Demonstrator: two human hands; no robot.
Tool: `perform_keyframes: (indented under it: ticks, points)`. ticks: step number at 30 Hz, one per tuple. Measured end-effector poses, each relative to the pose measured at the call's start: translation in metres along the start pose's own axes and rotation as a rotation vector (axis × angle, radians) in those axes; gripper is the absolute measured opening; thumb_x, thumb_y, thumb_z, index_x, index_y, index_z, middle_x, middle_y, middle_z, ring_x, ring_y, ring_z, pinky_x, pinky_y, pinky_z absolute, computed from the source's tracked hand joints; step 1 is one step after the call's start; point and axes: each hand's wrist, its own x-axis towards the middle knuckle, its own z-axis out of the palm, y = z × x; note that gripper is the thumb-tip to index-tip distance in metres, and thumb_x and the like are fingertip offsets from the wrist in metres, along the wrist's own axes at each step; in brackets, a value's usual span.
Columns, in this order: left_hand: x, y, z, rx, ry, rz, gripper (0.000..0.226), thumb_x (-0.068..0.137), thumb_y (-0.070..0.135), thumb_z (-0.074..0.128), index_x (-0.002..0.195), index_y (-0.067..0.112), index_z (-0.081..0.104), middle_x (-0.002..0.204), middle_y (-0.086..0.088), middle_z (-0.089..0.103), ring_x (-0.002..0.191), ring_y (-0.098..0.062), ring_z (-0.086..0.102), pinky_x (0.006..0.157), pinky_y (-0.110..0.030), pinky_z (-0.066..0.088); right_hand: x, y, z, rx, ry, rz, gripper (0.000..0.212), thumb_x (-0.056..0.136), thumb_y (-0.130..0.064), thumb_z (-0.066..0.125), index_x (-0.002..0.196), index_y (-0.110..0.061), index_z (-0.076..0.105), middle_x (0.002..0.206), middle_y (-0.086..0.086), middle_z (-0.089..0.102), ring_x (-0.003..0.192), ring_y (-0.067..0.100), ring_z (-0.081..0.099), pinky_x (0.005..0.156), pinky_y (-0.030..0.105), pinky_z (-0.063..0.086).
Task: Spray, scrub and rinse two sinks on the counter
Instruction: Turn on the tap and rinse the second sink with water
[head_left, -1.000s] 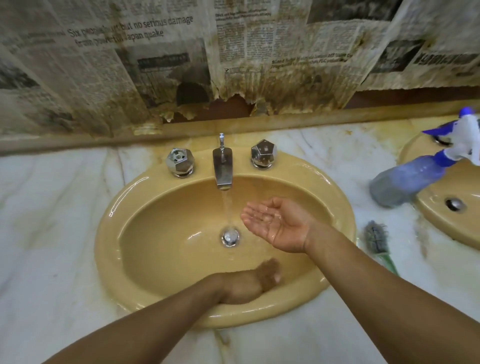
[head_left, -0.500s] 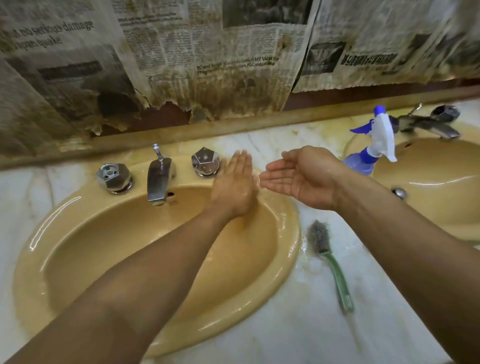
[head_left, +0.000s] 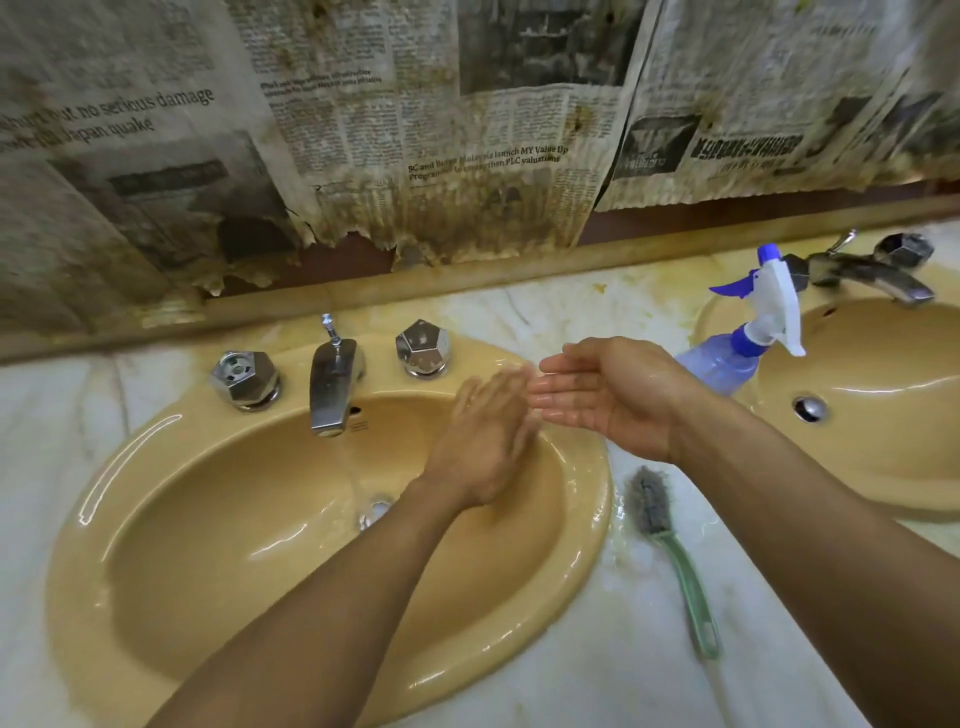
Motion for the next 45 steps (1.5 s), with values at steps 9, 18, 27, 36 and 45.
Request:
perform_keyframes:
  ticks: [9, 18, 27, 36, 45]
  points:
    - [-0.082, -0.079, -0.037, 0.044, -0.008, 0.046, 0.058, 0.089, 0.005, 0.060, 0.145, 0.014, 0.050, 0.157, -0.007, 0.045, 0.146, -0.025, 0.041, 0.117, -0.040, 0.036, 0.008, 0.057, 0.106, 0.318, -0.080, 0.181, 0.036, 0.106, -0.021, 0.046, 0.107, 0.008, 0.067, 0.095, 0.023, 0.071, 0.082, 0.032, 0.071, 0.077, 0.039, 0.061]
    - [-0.171, -0.159, -0.075, -0.027, 0.154, -0.246, 0.041, 0.086, -0.003, 0.053, 0.119, 0.006, 0.076, 0.126, -0.012, 0.072, 0.120, -0.029, 0.068, 0.106, -0.031, 0.044, 0.051, 0.107, 0.185, 0.648, -0.162, 0.389, 0.044, 0.108, -0.024, 0.044, 0.079, 0.005, 0.060, 0.085, 0.027, 0.074, 0.088, 0.038, 0.071, 0.070, 0.042, 0.061]
    - [-0.145, -0.125, -0.075, 0.048, 0.181, -0.003, 0.023, 0.090, 0.016, 0.062, 0.106, 0.008, 0.076, 0.110, -0.008, 0.075, 0.099, -0.028, 0.072, 0.084, -0.033, 0.054, 0.040, 0.089, 0.155, 0.609, -0.156, 0.354, 0.026, 0.102, -0.007, 0.046, 0.096, 0.007, 0.067, 0.082, 0.022, 0.073, 0.060, 0.029, 0.073, 0.052, 0.032, 0.061]
    - [-0.067, -0.109, -0.025, 0.081, -0.211, -0.066, 0.101, 0.084, -0.012, 0.034, 0.163, 0.032, -0.011, 0.170, 0.009, -0.021, 0.158, -0.025, -0.010, 0.122, -0.051, 0.025, 0.042, -0.041, 0.117, 0.137, -0.144, 0.053, 0.037, 0.107, -0.010, 0.034, 0.118, 0.017, 0.057, 0.119, 0.034, 0.063, 0.112, 0.044, 0.065, 0.091, 0.045, 0.058]
    - [-0.057, -0.099, -0.023, -0.134, 0.084, -0.254, 0.057, 0.110, 0.039, 0.026, 0.163, 0.023, 0.017, 0.170, -0.004, 0.014, 0.158, -0.022, 0.006, 0.129, -0.036, 0.009, 0.056, -0.037, 0.101, -0.041, -0.111, 0.003, 0.035, 0.106, -0.011, 0.039, 0.115, 0.015, 0.062, 0.115, 0.033, 0.067, 0.107, 0.042, 0.069, 0.098, 0.045, 0.057]
